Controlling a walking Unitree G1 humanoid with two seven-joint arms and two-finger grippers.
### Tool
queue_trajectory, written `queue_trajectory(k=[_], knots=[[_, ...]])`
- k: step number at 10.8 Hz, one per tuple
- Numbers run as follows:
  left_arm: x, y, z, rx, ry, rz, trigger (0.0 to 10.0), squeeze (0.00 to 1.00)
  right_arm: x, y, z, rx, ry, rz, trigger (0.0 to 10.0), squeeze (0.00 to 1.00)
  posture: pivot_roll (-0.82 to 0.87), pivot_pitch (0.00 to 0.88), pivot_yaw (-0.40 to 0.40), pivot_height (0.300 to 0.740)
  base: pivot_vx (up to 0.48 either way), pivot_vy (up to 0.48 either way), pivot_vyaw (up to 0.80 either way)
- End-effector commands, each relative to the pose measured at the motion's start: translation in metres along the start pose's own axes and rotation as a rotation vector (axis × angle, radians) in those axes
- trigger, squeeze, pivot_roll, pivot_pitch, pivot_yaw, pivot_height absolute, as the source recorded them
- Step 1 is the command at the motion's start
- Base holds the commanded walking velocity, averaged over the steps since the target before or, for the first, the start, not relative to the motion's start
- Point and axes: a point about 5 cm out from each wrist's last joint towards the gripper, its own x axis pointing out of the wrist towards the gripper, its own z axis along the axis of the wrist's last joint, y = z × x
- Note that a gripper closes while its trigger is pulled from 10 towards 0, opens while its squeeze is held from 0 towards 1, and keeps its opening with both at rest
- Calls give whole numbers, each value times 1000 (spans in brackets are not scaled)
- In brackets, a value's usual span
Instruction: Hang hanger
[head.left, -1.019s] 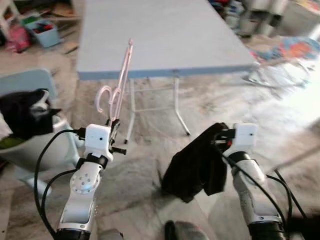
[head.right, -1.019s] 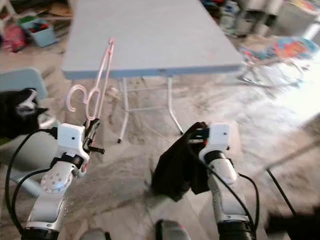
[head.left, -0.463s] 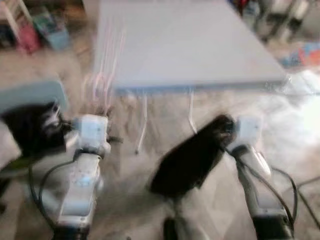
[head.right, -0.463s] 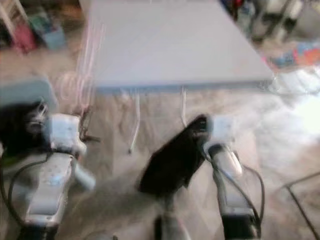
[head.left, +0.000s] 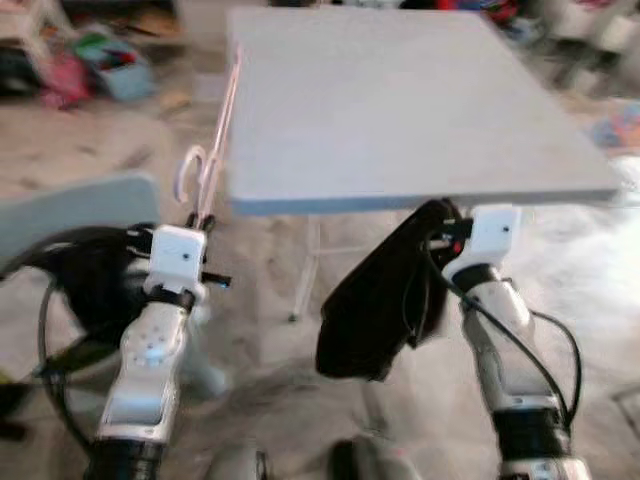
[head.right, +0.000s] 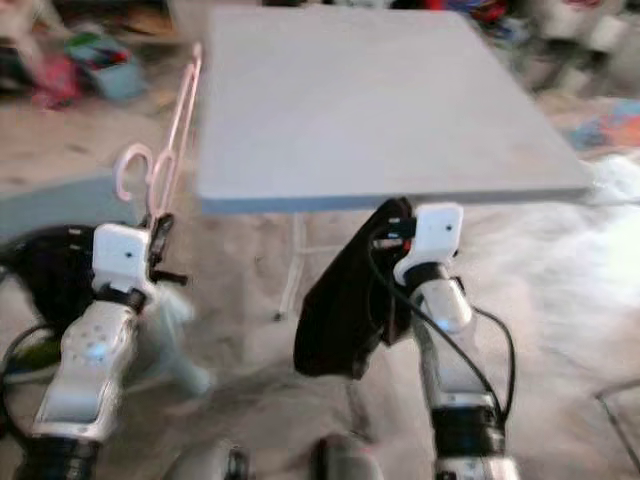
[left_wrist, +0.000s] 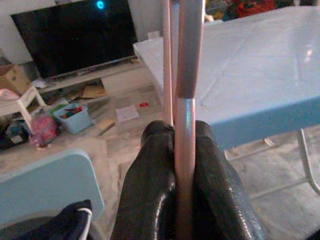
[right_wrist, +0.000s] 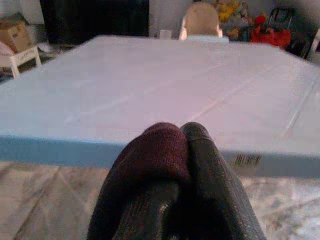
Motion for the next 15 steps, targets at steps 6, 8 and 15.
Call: queue_trajectory(k=[6, 8, 15], knots=[[9, 9, -6, 70, 7, 11, 10000, 0, -4, -9, -15, -25, -39, -125, 10000, 0, 1, 0, 23, 740, 0, 0, 0], [8, 2, -19, 38, 38, 7, 10000, 0, -8, -12, -21, -28, -29, -135, 10000, 0, -14, 0, 6, 740, 0, 0, 0], [3, -18, -21, -35, 15, -30, 10000, 0, -7, -15, -19, -69, -26, -101, 10000, 0, -44, 0, -37, 740, 161, 0, -76]])
